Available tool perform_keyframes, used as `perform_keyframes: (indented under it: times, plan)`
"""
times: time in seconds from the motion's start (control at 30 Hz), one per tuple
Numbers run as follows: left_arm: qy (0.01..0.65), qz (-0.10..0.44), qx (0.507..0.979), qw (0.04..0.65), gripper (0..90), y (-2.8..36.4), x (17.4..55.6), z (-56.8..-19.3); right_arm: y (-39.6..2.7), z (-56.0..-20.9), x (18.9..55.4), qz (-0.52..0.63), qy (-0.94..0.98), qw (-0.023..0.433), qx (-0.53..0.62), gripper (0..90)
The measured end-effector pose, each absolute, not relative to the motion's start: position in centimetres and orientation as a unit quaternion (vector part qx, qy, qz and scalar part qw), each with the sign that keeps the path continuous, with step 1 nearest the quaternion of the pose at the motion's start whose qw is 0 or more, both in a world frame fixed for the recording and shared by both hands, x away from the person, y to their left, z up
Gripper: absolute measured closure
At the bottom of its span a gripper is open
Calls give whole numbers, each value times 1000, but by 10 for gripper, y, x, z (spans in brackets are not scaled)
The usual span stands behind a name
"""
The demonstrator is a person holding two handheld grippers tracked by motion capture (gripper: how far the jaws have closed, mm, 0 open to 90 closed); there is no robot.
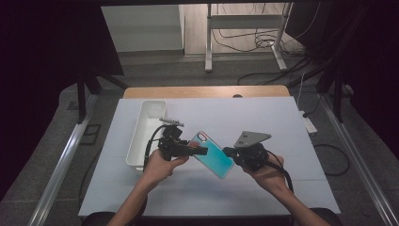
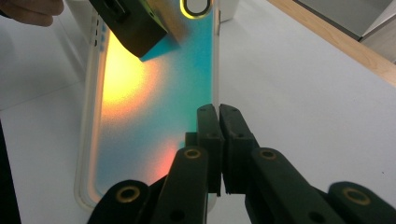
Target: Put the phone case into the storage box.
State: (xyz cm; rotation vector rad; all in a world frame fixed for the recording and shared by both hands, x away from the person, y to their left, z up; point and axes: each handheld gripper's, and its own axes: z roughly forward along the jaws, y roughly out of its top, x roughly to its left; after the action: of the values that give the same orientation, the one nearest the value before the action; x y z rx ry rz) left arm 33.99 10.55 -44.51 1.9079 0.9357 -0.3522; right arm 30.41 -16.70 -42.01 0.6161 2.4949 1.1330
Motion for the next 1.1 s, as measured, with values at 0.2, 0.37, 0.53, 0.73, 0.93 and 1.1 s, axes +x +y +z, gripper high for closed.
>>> perform_keyframes:
  times: [0.2, 0.37, 0.53, 0.73, 0.93, 1.1]
  plan:
    - [375, -167, 775, 480, 649, 105, 340, -445, -166, -421, 303, 397, 875, 175, 214, 877]
    - [374, -193, 761, 494, 820, 106, 340, -445, -165, -424, 305, 394, 877, 173, 215, 872]
    - [380, -186, 763, 488, 856, 105, 339, -444, -162, -427, 305, 387, 880, 175, 211, 865]
    - [378, -172, 769, 486, 860, 103, 337, -443, -163, -429, 307, 387, 881, 169, 215, 854]
    - [374, -158, 777, 482, 860, 101, 335, -440, -166, -428, 308, 400, 875, 152, 226, 801]
    - [368, -146, 783, 480, 859, 102, 335, -438, -169, -427, 309, 408, 870, 147, 235, 677]
